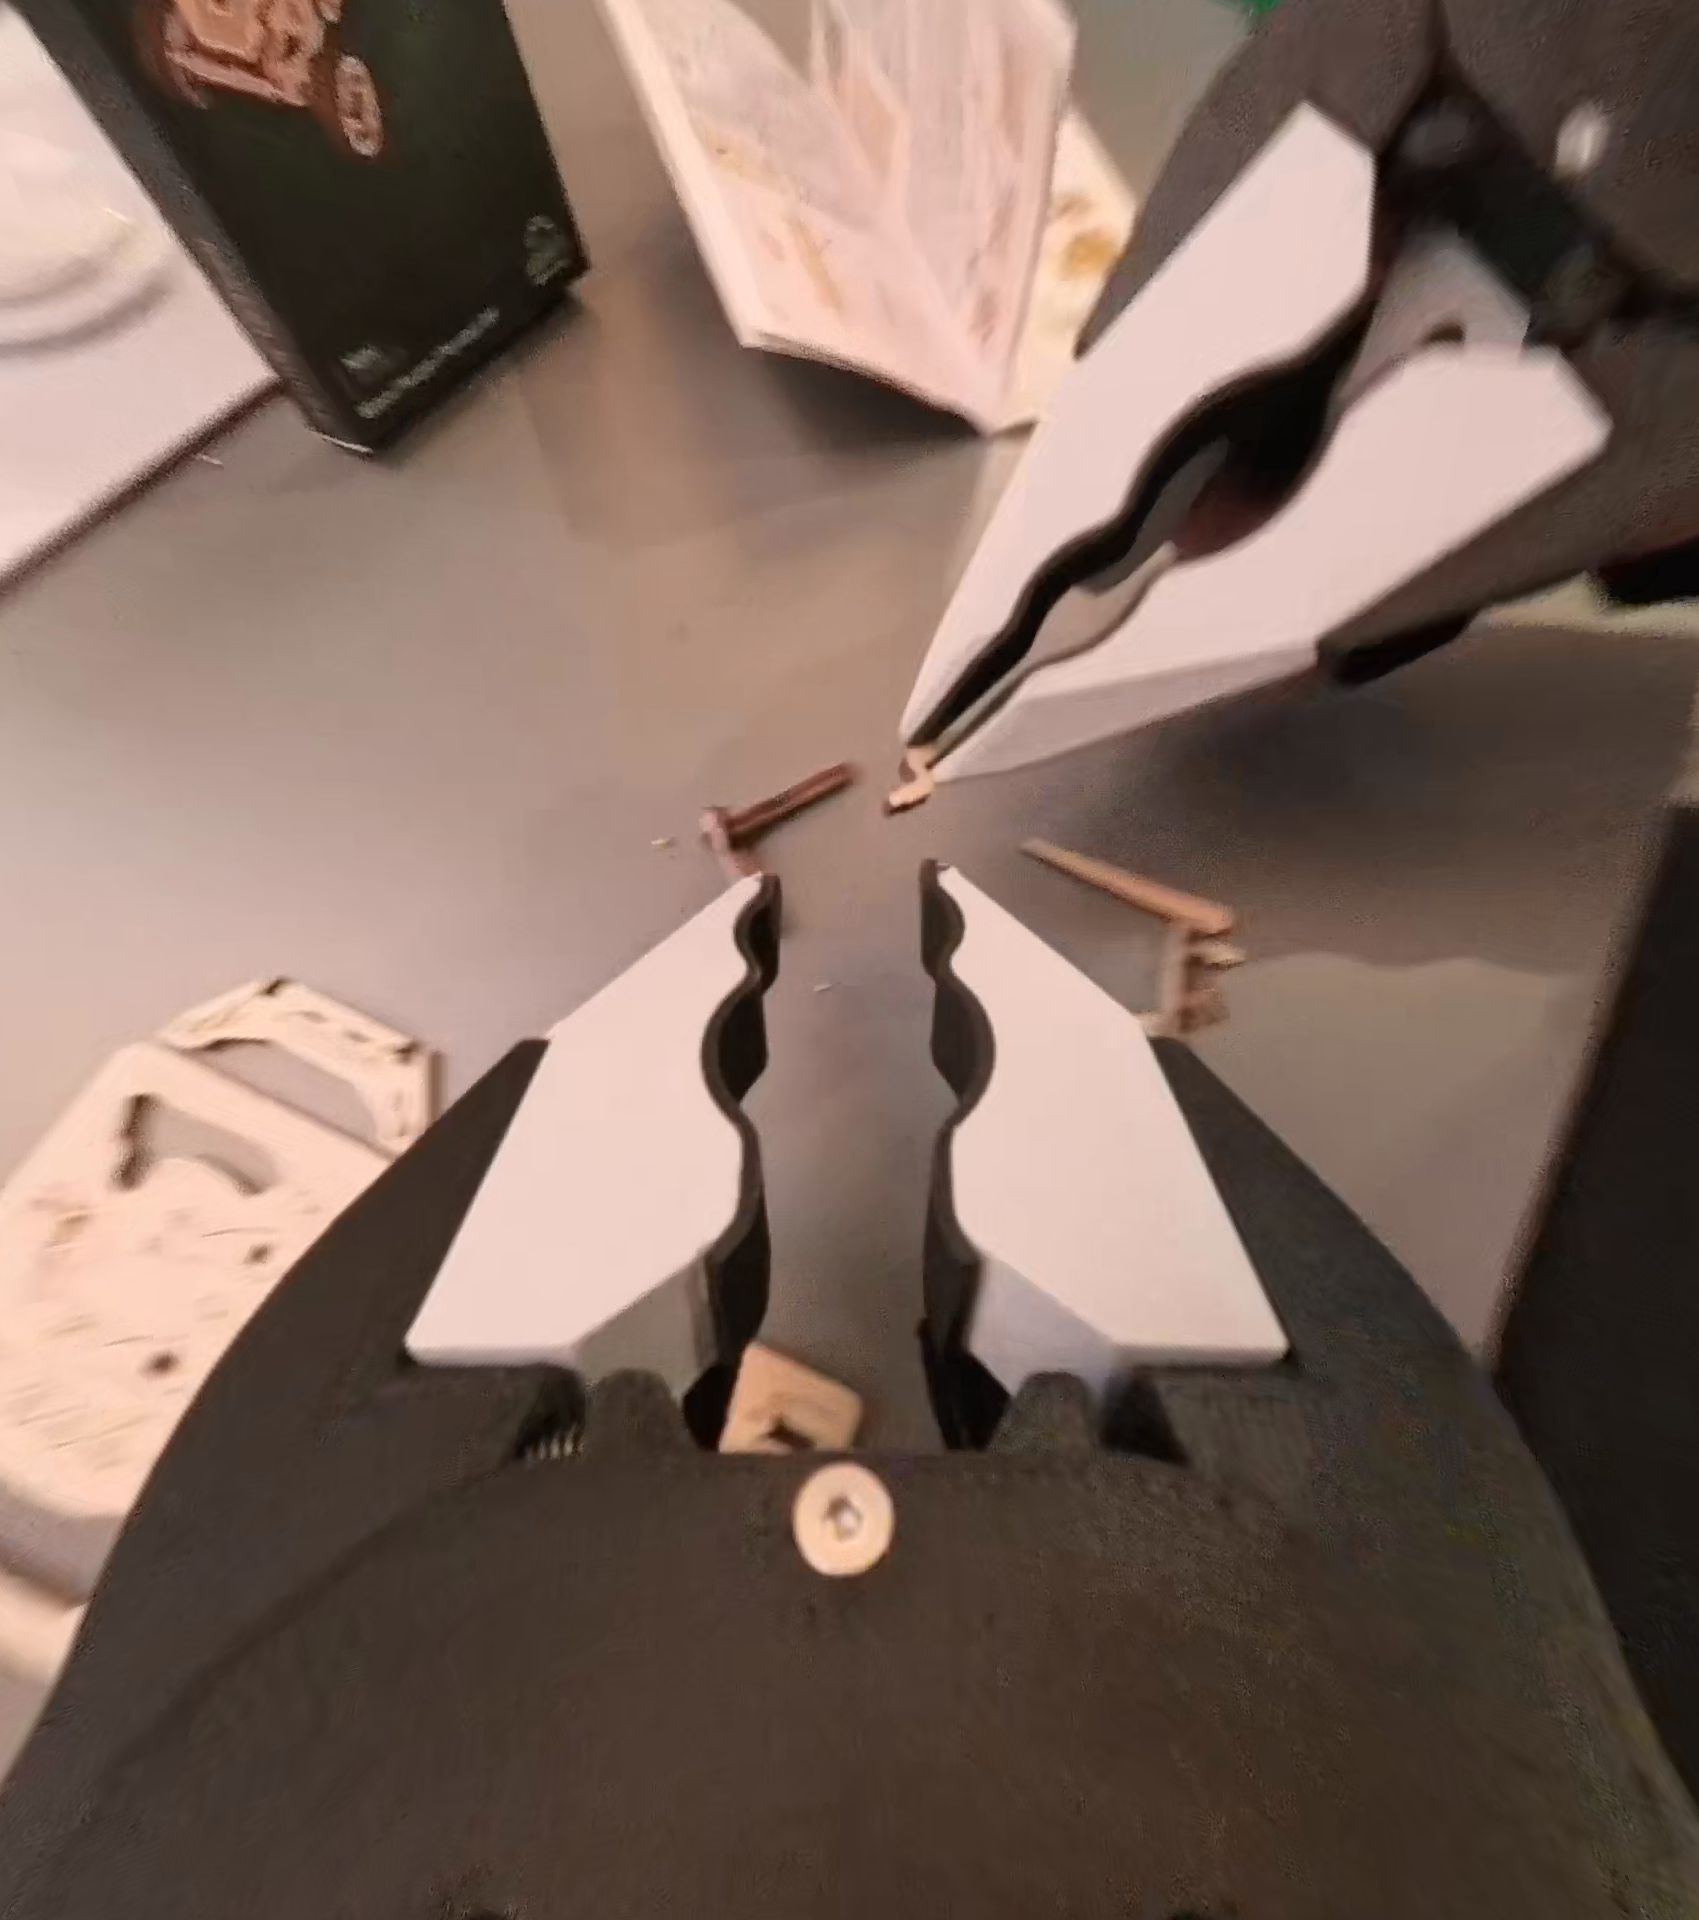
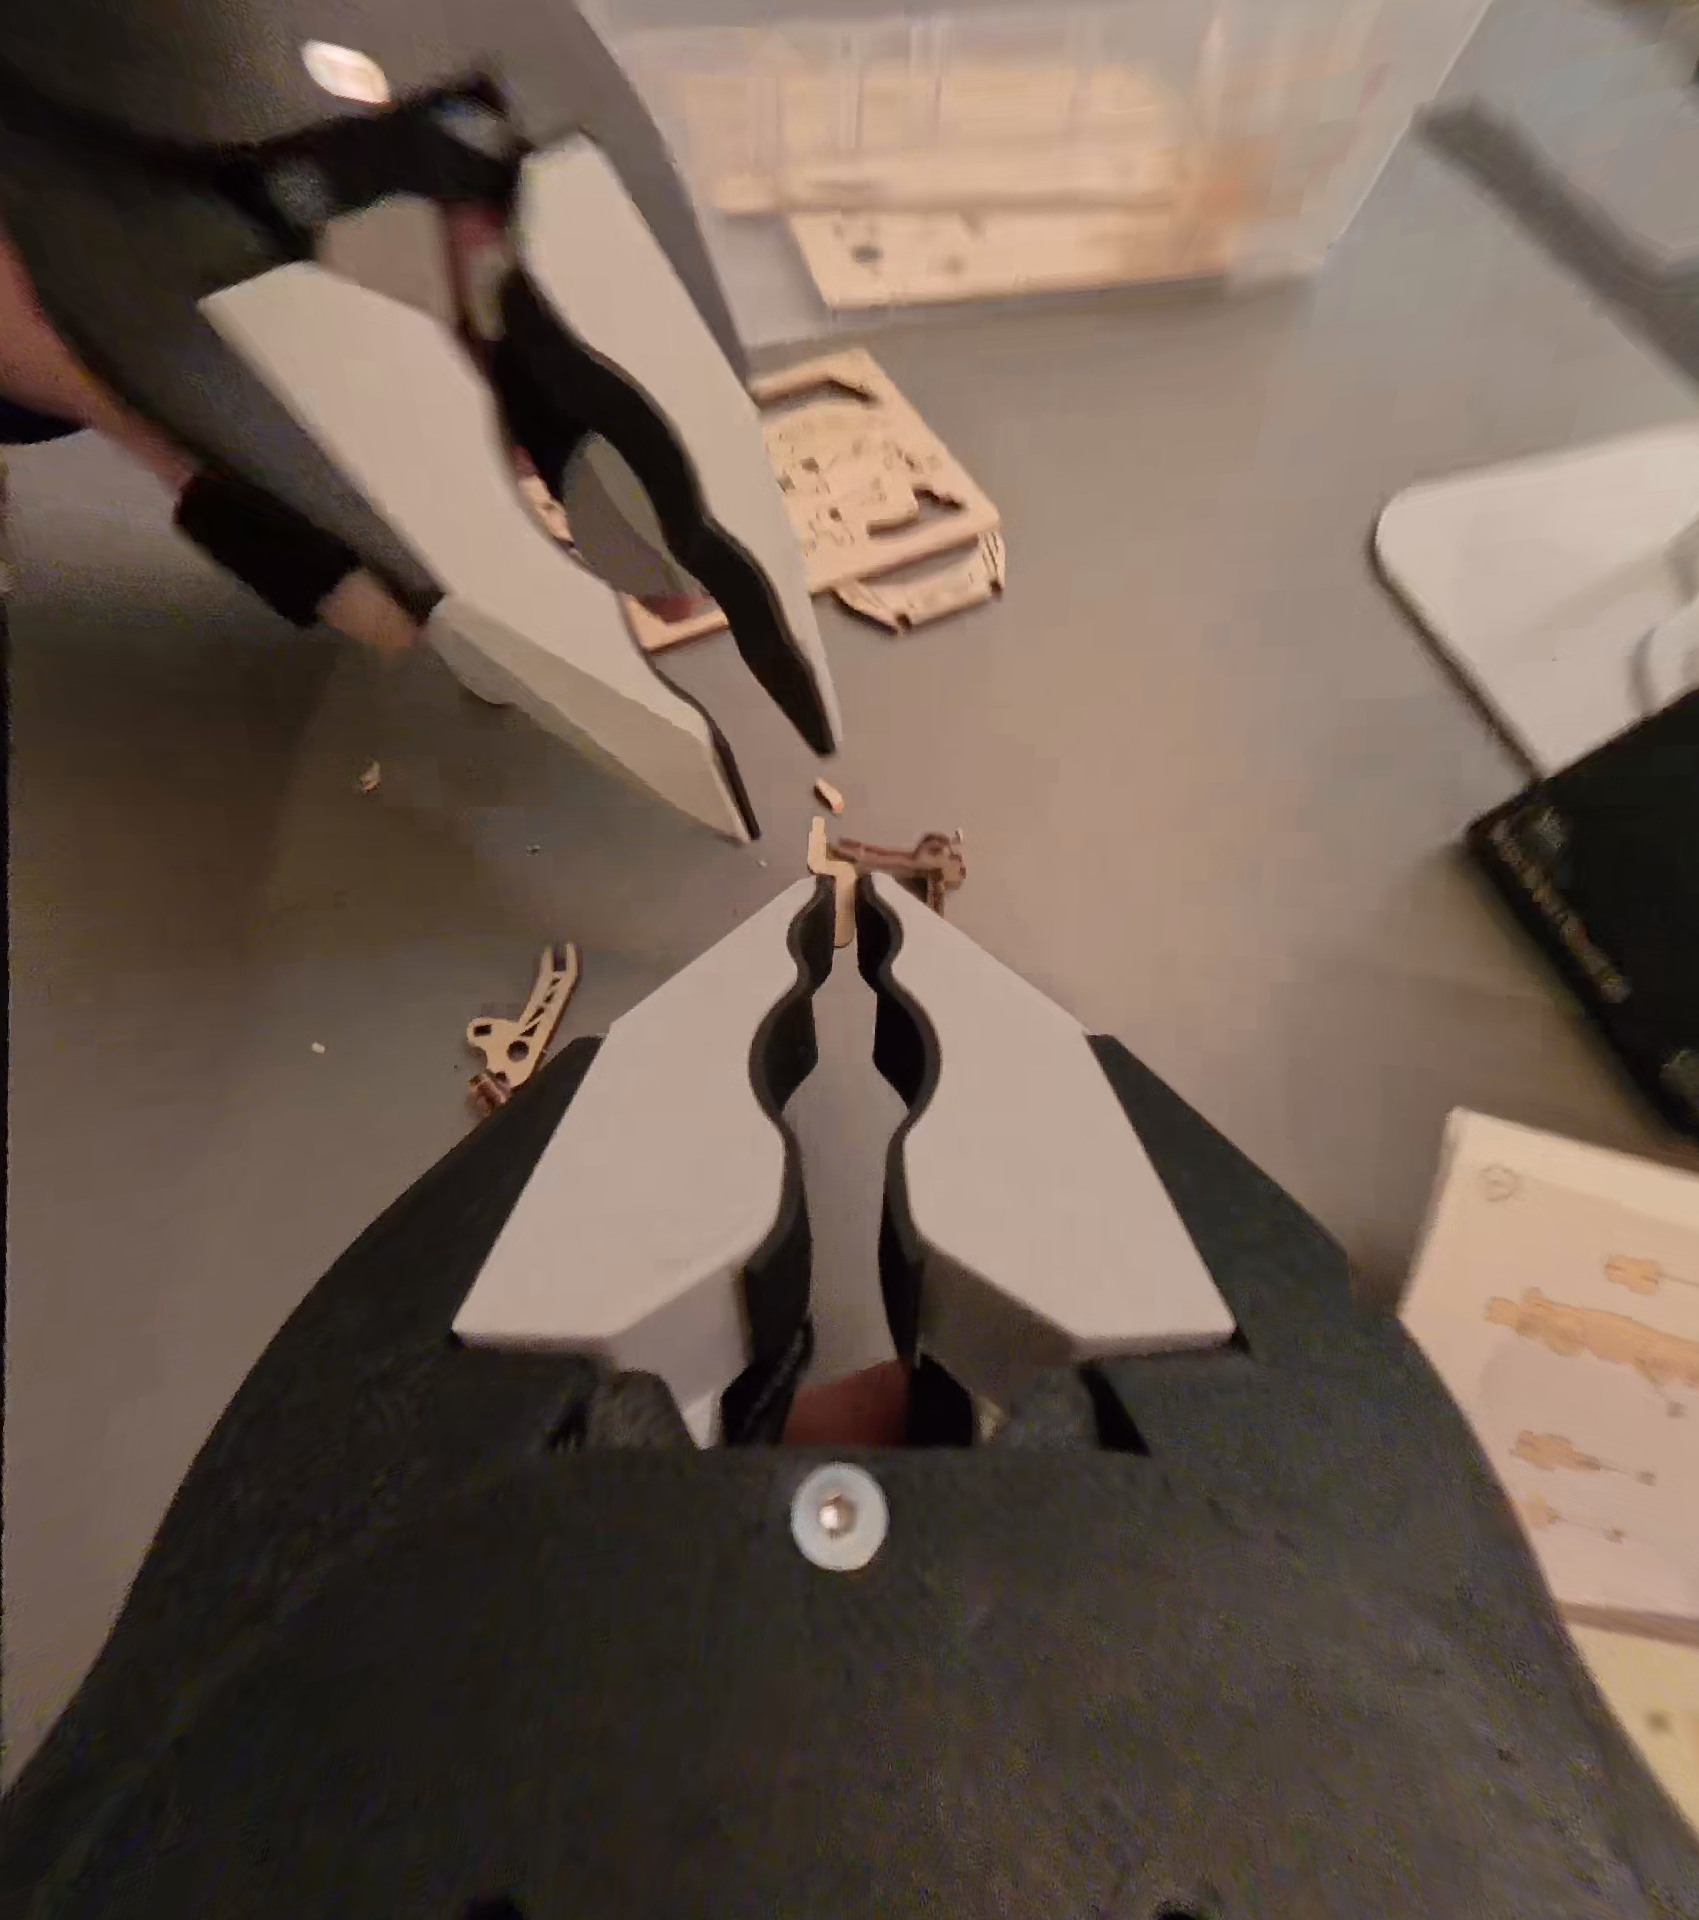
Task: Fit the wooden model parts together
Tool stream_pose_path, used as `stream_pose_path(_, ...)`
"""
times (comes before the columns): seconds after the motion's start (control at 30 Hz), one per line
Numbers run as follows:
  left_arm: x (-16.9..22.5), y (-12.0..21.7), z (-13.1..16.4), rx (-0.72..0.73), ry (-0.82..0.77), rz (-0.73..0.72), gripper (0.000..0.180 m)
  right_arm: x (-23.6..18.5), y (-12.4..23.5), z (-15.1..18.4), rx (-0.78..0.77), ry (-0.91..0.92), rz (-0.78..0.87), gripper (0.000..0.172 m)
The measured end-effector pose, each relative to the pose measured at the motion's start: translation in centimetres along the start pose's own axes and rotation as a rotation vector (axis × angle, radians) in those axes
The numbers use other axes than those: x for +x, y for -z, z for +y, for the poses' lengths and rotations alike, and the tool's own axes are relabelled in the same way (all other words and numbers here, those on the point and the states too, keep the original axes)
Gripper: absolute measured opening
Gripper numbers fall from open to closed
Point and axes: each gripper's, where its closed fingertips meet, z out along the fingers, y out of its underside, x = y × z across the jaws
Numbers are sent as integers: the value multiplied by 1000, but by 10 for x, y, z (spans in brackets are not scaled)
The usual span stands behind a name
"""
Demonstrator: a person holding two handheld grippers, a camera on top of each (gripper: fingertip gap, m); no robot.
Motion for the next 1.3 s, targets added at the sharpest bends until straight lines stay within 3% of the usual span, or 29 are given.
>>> stream_pose_path(0.03, 8, 2, -5, 24, 71, 71, 25, -3, 6, -5, 29, 70, 22, 2)
stream_pose_path(0.2, 37, 11, -17, 90, 253, 326, 9, -19, 24, -19, 93, 347, 133, 2)
stream_pose_path(0.57, 57, 18, -29, 172, 267, 466, 0, -27, 41, -34, 164, 591, 232, 2)
stream_pose_path(0.63, 56, 19, -31, 186, 267, 467, 0, -27, 44, -37, 190, 576, 229, 2)
stream_pose_path(0.77, 57, 24, -38, 219, 299, 518, 19, -31, 50, -40, 211, 602, 217, 2)
stream_pose_path(1.1, 69, 29, -44, 256, 355, 648, 0, -31, 58, -43, 242, 612, 217, 2)
stream_pose_path(1.2, 60, 26, -40, 238, 352, 599, 13, -23, 56, -39, 231, 516, 193, 2)
stream_pose_path(1.3, 29, 16, -32, 205, 298, 401, 21, -2, 43, -25, 154, 270, 150, 2)
